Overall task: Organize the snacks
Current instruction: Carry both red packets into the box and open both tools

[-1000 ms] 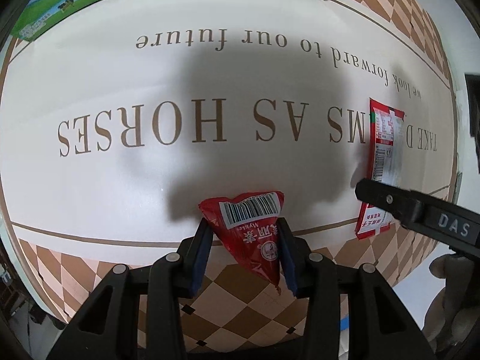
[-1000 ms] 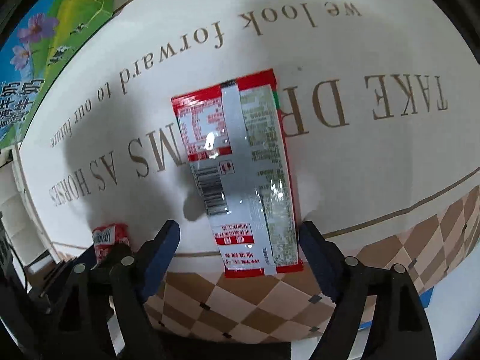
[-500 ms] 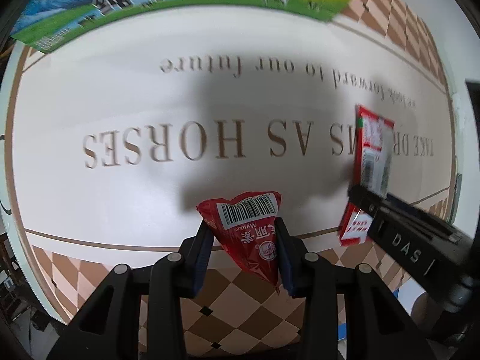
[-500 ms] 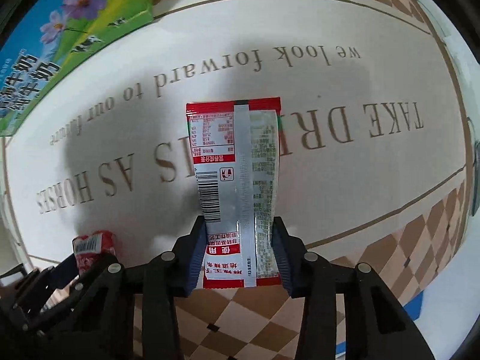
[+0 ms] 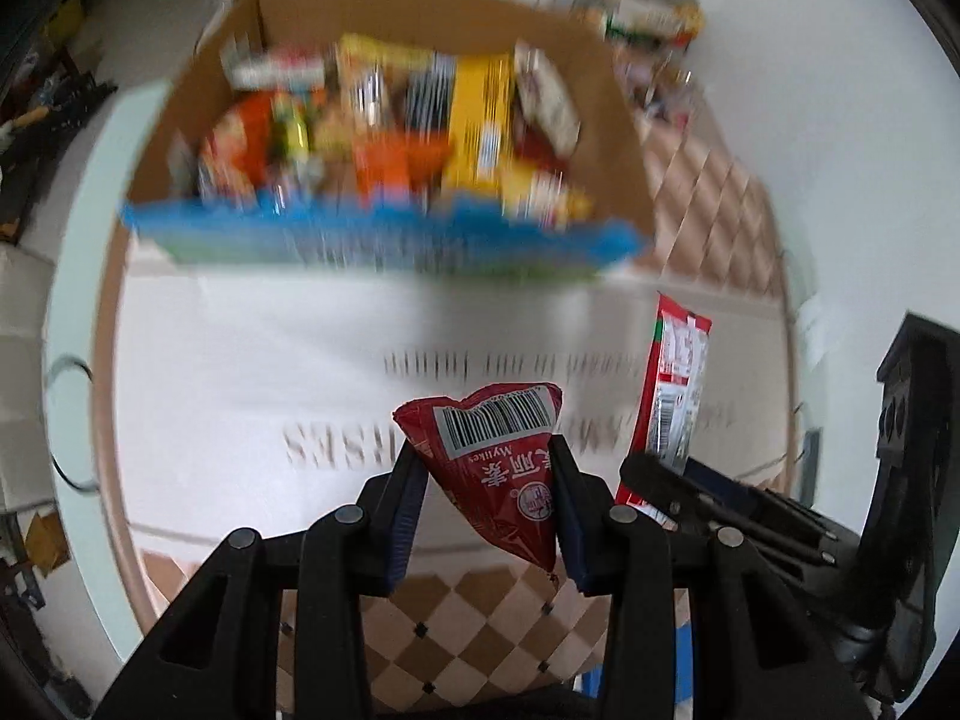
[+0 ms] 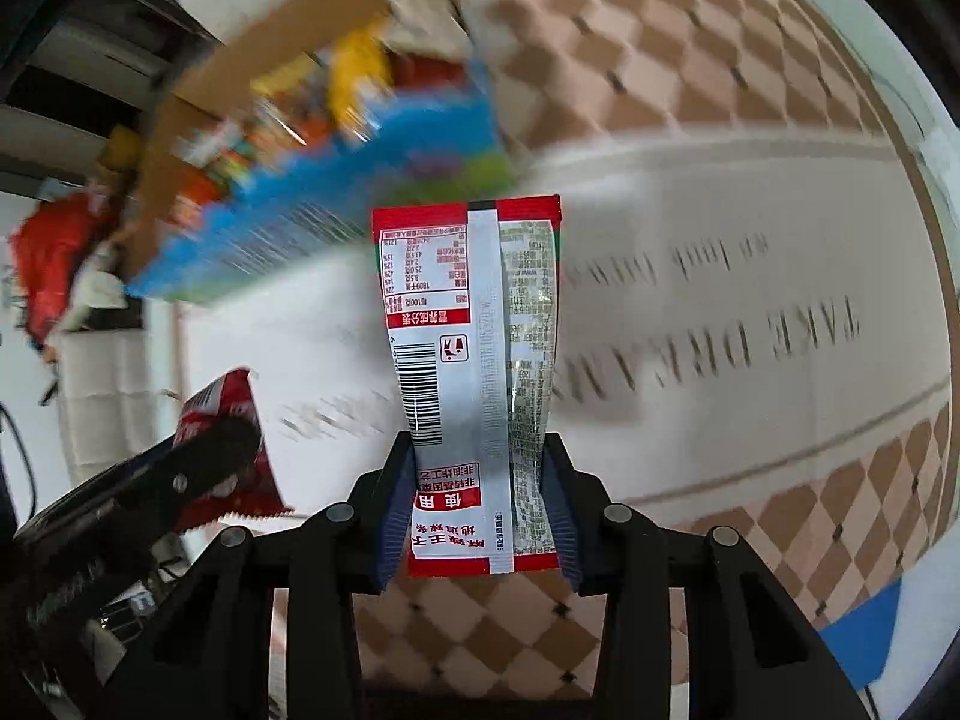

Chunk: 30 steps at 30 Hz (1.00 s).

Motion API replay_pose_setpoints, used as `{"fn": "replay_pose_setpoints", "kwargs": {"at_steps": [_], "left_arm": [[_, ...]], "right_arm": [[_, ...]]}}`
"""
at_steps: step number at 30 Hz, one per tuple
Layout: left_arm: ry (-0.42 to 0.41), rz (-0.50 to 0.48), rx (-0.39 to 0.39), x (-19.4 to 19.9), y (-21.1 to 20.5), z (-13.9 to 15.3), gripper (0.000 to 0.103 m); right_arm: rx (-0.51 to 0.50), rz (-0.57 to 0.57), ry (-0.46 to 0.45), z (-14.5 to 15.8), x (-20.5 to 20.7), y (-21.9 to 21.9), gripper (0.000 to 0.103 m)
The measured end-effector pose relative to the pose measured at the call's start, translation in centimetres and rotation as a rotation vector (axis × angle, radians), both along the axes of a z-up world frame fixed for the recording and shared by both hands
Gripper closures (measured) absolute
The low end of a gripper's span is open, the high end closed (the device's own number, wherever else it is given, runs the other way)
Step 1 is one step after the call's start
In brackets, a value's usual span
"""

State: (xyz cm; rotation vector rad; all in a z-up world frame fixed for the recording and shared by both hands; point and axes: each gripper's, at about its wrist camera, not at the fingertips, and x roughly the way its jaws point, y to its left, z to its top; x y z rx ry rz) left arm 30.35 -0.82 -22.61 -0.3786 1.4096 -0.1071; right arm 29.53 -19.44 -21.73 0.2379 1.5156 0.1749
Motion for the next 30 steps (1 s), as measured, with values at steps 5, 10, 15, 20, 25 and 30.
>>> {"fn": "replay_pose_setpoints", "kwargs": {"at_steps": [5, 10, 15, 20, 25, 30], "left_arm": [[-0.062, 0.035, -0.008, 5.5, 4.1, 2.6, 0.067], [-0.035, 0.091, -0.003, 11.7, 7.9, 0.6, 0.067], [0.066, 0.113, -0.042, 16.0, 10.3, -3.9, 0.067], [0.152, 0.095, -0.039, 17.6, 10.5, -7.9, 0.067], [0.216, 0.085, -0.049, 17.1, 10.4, -10.7, 0.066], [0.286, 0.06, -0.021, 16.5, 9.8, -13.2, 0.065]], "right_arm": [[0.063, 0.034, -0.108, 5.4, 4.5, 4.0, 0.06], [0.041, 0.041, -0.188, 6.7, 9.9, 7.5, 0.06], [0.004, 0.028, -0.177, 2.5, 15.2, 10.3, 0.06], [-0.031, 0.029, -0.111, -3.3, 18.0, 11.7, 0.06], [-0.059, 0.036, -0.06, -7.5, 18.8, 12.5, 0.06], [-0.042, 0.043, -0.012, -10.1, 19.2, 12.7, 0.059]]}}
